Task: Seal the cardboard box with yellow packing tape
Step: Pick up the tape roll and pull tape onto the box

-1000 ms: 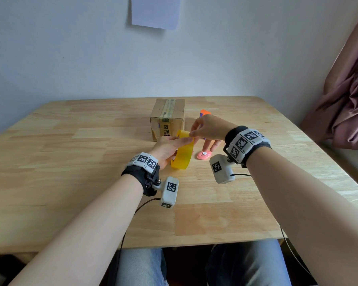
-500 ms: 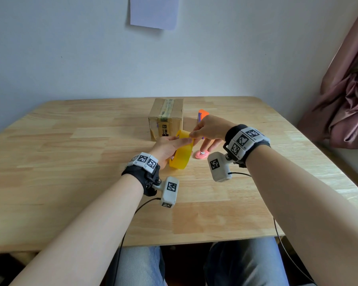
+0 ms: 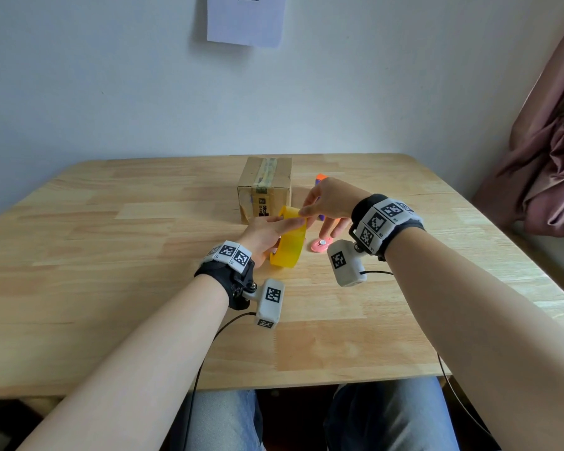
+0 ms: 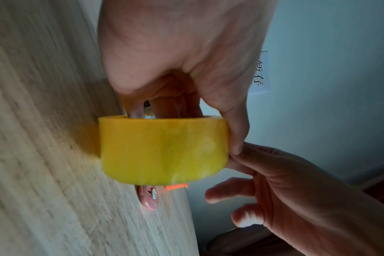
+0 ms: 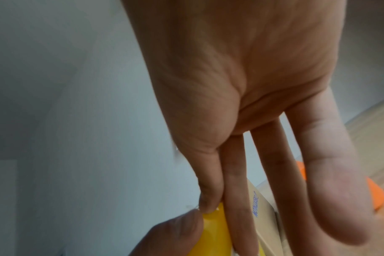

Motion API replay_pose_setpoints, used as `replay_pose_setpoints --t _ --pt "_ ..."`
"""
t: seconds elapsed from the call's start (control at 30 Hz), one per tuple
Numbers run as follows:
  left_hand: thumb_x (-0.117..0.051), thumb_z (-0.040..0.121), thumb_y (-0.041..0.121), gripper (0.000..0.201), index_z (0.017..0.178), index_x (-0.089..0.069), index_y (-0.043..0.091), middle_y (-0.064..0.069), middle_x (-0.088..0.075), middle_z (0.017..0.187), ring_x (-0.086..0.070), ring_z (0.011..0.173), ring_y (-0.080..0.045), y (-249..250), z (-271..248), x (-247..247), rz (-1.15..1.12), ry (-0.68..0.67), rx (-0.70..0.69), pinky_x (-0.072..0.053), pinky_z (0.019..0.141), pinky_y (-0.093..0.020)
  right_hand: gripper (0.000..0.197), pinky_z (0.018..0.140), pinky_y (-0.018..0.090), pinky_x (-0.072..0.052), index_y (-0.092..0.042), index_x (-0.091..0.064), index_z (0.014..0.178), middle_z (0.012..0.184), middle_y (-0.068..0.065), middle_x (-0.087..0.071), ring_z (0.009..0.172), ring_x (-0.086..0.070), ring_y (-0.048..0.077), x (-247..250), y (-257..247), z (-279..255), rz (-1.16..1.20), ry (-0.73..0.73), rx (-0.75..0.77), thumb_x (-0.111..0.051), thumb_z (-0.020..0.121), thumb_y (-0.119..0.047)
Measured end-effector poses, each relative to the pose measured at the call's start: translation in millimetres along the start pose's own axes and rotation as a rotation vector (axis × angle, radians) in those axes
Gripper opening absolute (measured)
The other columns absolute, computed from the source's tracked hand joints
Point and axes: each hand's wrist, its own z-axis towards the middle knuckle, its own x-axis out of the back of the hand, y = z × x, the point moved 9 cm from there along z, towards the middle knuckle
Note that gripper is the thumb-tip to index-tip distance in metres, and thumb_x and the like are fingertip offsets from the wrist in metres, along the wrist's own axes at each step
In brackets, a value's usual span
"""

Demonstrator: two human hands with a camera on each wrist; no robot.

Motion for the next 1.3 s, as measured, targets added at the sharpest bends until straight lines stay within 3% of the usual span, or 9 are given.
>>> replay_pose_setpoints --t 0.23,0.43,0.63,0.77,0.83,0.9,1.0,1.17,1.3 --pt "-0.085 0.084 0.039 0.041 0.117 -0.074 0.016 -0.008 -0.083 0.107 -0.078 0.108 -0.028 2.6 -9.1 2.0 -0.023 -0.015 0.007 -0.045 0.112 -0.052 0.018 0.065 0.038 -0.067 -0.009 -0.071 0.102 0.093 0.004 -0.082 0.072 -0.081 0.024 -7.1 -1.2 2.5 0.036 -0.008 0.014 -0.066 0.101 -0.026" --pt "-0.096 0.040 0.068 0.105 0.129 -0.071 0.019 -0.004 -0.077 0.124 -0.068 0.123 -0.028 -4.4 -2.3 10.2 -0.038 0.026 -0.003 -0.046 0.110 -0.053 0.011 0.056 0.040 -0.064 -0.020 -0.063 0.109 0.085 0.002 -0.082 0.063 -0.079 0.027 -9.2 -11.9 4.2 -0.022 -0.007 0.041 -0.064 0.101 -0.028" --pt "-0.095 0.045 0.063 0.098 0.129 -0.071 0.017 -0.006 -0.075 0.128 -0.066 0.126 -0.030 -3.1 -2.8 10.5 -0.056 0.056 -0.027 -0.047 0.105 -0.049 0.018 0.073 0.050 -0.066 -0.012 -0.070 0.106 0.078 -0.004 -0.081 0.066 -0.080 0.025 -8.8 -16.2 4.2 -0.101 -0.019 0.042 -0.065 0.101 -0.028" --pt "-0.096 0.034 0.070 0.119 0.135 -0.067 0.015 -0.006 -0.074 0.130 -0.066 0.126 -0.029 -8.1 1.0 11.9 -0.072 0.061 -0.015 -0.049 0.103 -0.049 0.021 0.074 0.050 -0.066 -0.006 -0.074 0.103 0.081 -0.001 -0.082 0.070 -0.080 0.022 -9.0 -14.5 6.5 -0.078 -0.023 0.023 -0.065 0.101 -0.025" --pt "-0.097 0.046 0.065 0.103 0.131 -0.069 0.013 -0.006 -0.075 0.127 -0.065 0.125 -0.028 -3.7 -3.5 9.5 -0.055 0.069 -0.015 -0.049 0.091 -0.041 0.022 0.076 0.049 -0.066 -0.004 -0.075 0.102 0.082 0.001 -0.082 0.072 -0.081 0.021 -7.7 -12.7 7.6 -0.075 -0.028 0.011 -0.066 0.101 -0.023" --pt "-0.092 0.070 0.048 0.061 0.117 -0.073 0.015 -0.006 -0.074 0.123 -0.063 0.120 -0.025 -0.5 -6.4 7.4 -0.034 0.079 -0.011 -0.044 0.079 -0.036 0.023 0.078 0.048 -0.066 -0.001 -0.076 0.103 0.082 0.002 -0.082 0.074 -0.081 0.021 -6.1 -10.9 8.5 -0.074 -0.030 -0.001 -0.067 0.100 -0.022" --pt "-0.086 0.082 0.039 0.030 0.101 -0.072 0.021 -0.006 -0.071 0.123 -0.060 0.115 -0.024 -3.5 -4.1 6.1 -0.015 0.085 0.019 -0.043 0.080 -0.035 0.024 0.079 0.046 -0.066 -0.002 -0.077 0.102 0.083 0.001 -0.082 0.074 -0.081 0.020 -4.6 -6.7 7.5 -0.075 -0.037 -0.009 -0.066 0.100 -0.024" --pt "-0.088 0.076 0.047 0.076 0.138 -0.064 0.011 -0.005 -0.067 0.133 -0.057 0.119 -0.024 -2.9 1.9 7.8 -0.009 0.100 0.015 -0.044 0.073 -0.032 0.015 0.068 0.046 -0.067 -0.011 -0.075 0.099 0.063 -0.007 -0.077 0.065 -0.079 0.024 3.5 -2.3 4.1 -0.067 0.062 0.024 -0.071 0.097 -0.026" --pt "-0.093 0.045 0.061 0.112 0.142 -0.061 0.014 -0.005 -0.069 0.133 -0.061 0.124 -0.026 -3.5 5.6 7.3 0.008 0.090 0.029 -0.048 0.084 -0.036 0.013 0.064 0.046 -0.067 -0.010 -0.077 0.096 0.073 -0.002 -0.078 0.064 -0.079 0.024 10.0 -1.9 3.3 -0.106 0.111 0.049 -0.073 0.095 -0.022"
